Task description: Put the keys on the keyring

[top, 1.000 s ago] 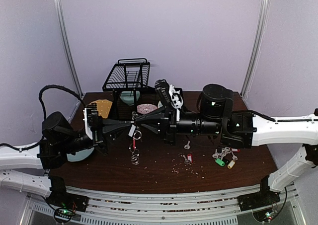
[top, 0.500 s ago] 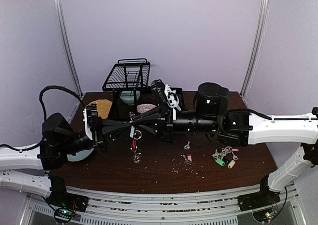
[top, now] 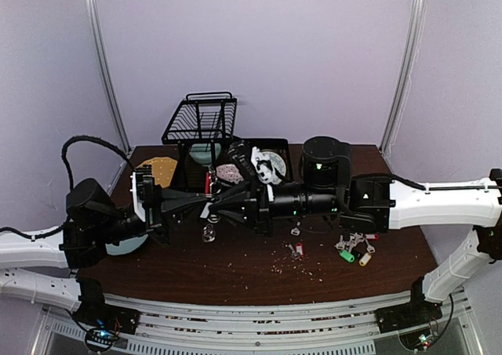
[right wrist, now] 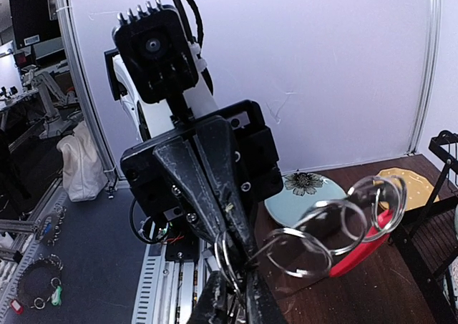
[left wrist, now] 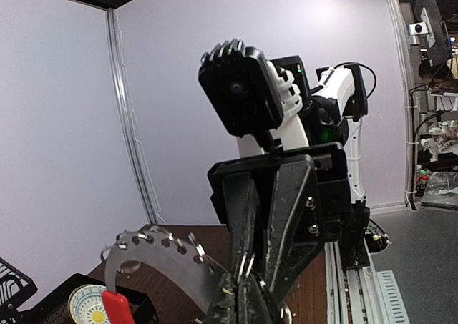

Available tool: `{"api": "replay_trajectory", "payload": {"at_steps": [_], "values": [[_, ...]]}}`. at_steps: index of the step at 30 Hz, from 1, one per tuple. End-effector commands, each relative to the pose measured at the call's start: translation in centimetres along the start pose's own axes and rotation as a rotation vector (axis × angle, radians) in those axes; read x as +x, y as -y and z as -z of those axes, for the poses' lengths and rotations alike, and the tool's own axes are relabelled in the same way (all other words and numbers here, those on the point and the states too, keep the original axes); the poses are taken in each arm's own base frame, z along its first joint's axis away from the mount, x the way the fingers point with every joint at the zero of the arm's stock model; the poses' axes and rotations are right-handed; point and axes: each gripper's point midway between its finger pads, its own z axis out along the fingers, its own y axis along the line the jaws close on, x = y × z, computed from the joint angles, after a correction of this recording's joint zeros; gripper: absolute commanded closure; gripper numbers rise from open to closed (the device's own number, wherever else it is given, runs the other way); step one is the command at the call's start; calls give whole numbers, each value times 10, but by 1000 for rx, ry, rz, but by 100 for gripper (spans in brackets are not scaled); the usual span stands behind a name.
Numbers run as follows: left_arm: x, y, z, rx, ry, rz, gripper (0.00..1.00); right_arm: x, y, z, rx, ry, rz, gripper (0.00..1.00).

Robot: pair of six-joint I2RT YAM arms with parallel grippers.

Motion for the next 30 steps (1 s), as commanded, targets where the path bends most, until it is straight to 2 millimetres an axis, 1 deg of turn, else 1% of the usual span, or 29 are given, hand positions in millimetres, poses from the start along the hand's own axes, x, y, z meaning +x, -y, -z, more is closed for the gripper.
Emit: {"api": "replay_trajectory", "payload": {"at_steps": [1, 3, 4, 6, 7, 8, 11, 15, 17, 19, 21, 23, 26, 30], "values": [[-23, 4, -1, 25, 85, -24, 100, -16, -7, 8, -16, 30, 34, 95], [-21, 4, -1, 30, 78, -22, 100, -18, -9, 9, -25, 33, 40, 98], [-20, 5, -2, 32, 76, -21, 100, -18, -9, 9, -24, 30, 42, 95], [-20, 4, -1, 27, 74, -17, 100, -18, -9, 12, -18, 19, 47, 75], [-21, 3, -1, 21, 77, -17, 100, -18, -10, 14, -19, 12, 53, 70], [-23, 1, 0, 12, 81, -19, 100, -18, -10, 16, -16, 10, 59, 67], [-23, 0, 0, 5, 80, -20, 100, -27, -10, 30, 9, 24, 85, 64], [-20, 0, -1, 7, 70, -18, 100, -41, -6, 50, 66, 51, 110, 63], [-19, 0, -1, 4, 65, -21, 100, -44, -1, 57, 105, 51, 119, 64], [-18, -1, -1, -1, 62, -25, 100, -45, 2, 58, 126, 50, 122, 70], [-19, -1, -2, -2, 62, -27, 100, -48, 1, 53, 111, 53, 121, 77], [-18, -1, -2, -3, 60, -27, 100, -49, -1, 44, 92, 41, 117, 81], [-18, -2, -1, -6, 59, -29, 100, -50, -2, 33, 70, 34, 125, 84], [-19, -3, -1, -11, 63, -32, 100, -44, -5, 20, 26, 6, 128, 86]]}}
